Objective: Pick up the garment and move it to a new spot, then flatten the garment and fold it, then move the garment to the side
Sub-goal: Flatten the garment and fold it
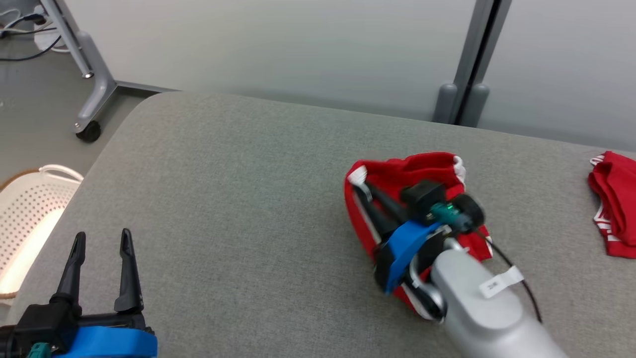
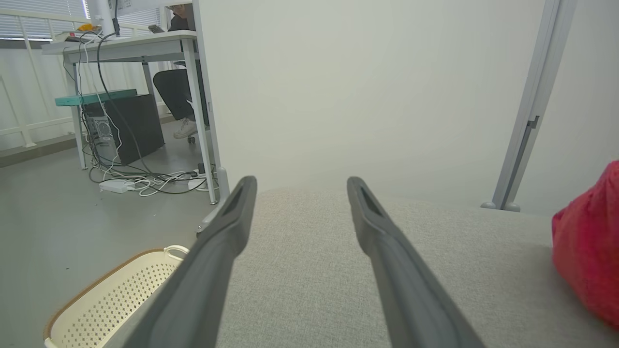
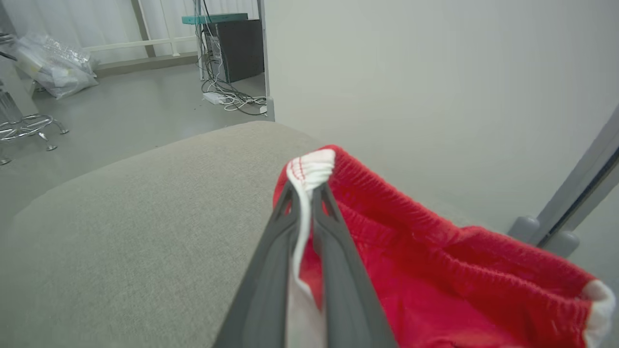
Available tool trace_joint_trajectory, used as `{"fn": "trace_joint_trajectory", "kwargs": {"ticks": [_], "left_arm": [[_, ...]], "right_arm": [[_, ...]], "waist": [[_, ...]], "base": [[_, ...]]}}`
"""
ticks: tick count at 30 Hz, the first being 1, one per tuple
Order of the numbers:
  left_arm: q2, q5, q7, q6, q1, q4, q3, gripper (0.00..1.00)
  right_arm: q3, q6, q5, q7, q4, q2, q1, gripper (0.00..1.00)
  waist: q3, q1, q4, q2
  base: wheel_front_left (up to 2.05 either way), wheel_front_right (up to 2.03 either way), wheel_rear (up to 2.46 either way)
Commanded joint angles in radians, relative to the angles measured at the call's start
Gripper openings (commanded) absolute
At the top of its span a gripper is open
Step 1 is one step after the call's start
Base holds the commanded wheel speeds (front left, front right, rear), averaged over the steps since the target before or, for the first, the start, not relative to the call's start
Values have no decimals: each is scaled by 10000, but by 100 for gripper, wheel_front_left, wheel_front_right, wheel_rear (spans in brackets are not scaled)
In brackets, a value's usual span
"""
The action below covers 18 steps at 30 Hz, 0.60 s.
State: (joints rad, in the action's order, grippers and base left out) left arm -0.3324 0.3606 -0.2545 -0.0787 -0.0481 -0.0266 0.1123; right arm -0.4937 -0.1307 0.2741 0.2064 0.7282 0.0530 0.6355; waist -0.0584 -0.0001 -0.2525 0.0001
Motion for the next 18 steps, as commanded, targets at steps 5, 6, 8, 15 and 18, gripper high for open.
{"fn": "trace_joint_trajectory", "kwargs": {"ticks": [5, 6, 8, 15, 18], "left_arm": [[162, -37, -58, 49, 452, -164, 168, 100], [200, -42, -64, 59, 509, -203, 182, 100], [276, -39, -78, 73, 609, -250, 209, 100], [335, -37, -111, 81, 673, -517, 74, 100], [284, -98, -111, 72, 543, -527, 23, 100]], "right_arm": [[-3020, -1, 1800, -201, -322, 9, -319, 0], [-3419, -1, 2035, -189, -319, 22, -328, 0], [-4237, -1, 2368, -162, -245, 12, -327, 0], [-5178, -1, 3330, 277, 31, 8, -200, 100], [-4701, -1, 3287, 500, 364, 1, -12, 100]], "waist": [[-325, 1, -428, -1], [-374, 1, -467, -1], [-471, 1, -525, -1], [-477, 1, -260, -1], [-322, 1, 17, -1]], "base": [[0, 0, 0], [0, 0, 0], [0, 0, 0], [0, 0, 0], [0, 0, 0]]}}
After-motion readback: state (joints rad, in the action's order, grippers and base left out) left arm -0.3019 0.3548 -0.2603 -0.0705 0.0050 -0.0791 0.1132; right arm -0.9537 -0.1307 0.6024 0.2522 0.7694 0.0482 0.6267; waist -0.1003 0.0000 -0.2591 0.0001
